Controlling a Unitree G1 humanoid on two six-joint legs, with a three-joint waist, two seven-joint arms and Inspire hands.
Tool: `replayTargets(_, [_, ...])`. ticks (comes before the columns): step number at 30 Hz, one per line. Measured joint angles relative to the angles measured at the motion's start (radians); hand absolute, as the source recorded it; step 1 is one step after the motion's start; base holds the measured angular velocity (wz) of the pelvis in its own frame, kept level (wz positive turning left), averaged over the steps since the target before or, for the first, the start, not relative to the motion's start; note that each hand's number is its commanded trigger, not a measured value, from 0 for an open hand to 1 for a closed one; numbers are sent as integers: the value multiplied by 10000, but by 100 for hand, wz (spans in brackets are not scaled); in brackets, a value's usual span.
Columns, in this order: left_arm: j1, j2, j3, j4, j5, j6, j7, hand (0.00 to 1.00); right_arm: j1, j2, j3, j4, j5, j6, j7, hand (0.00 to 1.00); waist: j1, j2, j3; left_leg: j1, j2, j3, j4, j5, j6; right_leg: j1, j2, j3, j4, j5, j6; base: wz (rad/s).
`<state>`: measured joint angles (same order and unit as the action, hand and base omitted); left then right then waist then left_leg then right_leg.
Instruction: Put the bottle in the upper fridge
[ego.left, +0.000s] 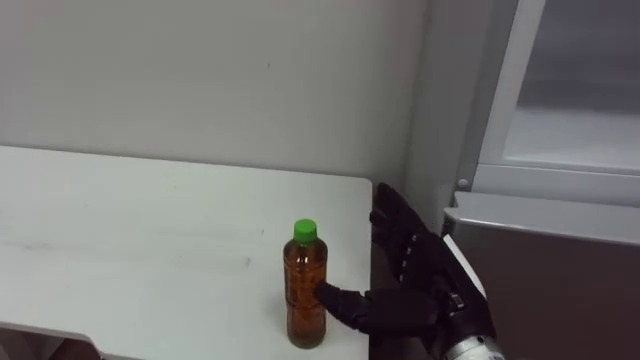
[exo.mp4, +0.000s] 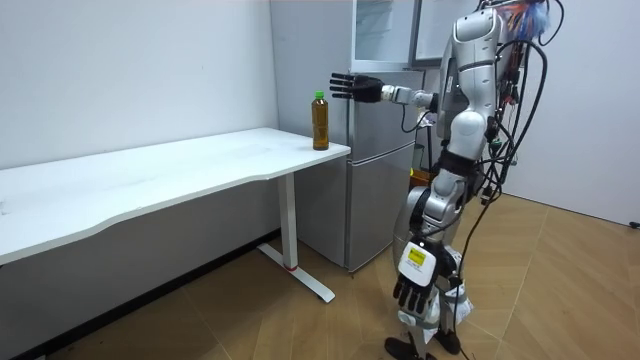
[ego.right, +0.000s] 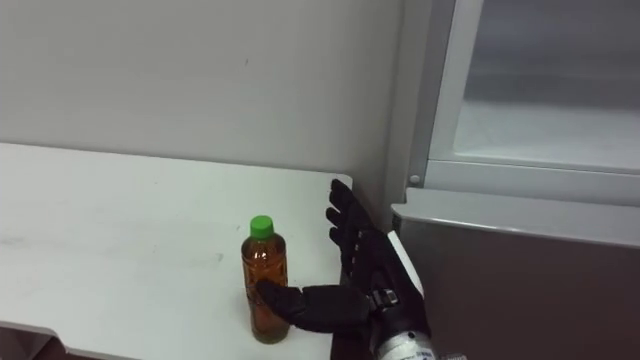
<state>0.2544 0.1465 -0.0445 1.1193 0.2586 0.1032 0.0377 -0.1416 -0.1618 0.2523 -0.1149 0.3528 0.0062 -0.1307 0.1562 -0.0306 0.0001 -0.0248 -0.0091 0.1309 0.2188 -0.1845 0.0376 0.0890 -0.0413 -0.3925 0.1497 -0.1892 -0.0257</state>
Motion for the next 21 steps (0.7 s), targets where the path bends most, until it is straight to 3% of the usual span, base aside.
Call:
replayTargets(13, [-36,-71,14,-17,197,134,-16,0,-1087,108,13,1511,-14,-25,-676,0,439,-116,102,-55,-114,-223,-55,34,73,54,-99,-316,6,-58,99,7])
replayTargets(21, [-124,-8,65,-20,193,226,29,0,-1149,121,159,1949,-67,-21,-1055,0,735,-174,71,-146,-165,-364,-64,43,87,29,-140,-484,39,-65,124,7])
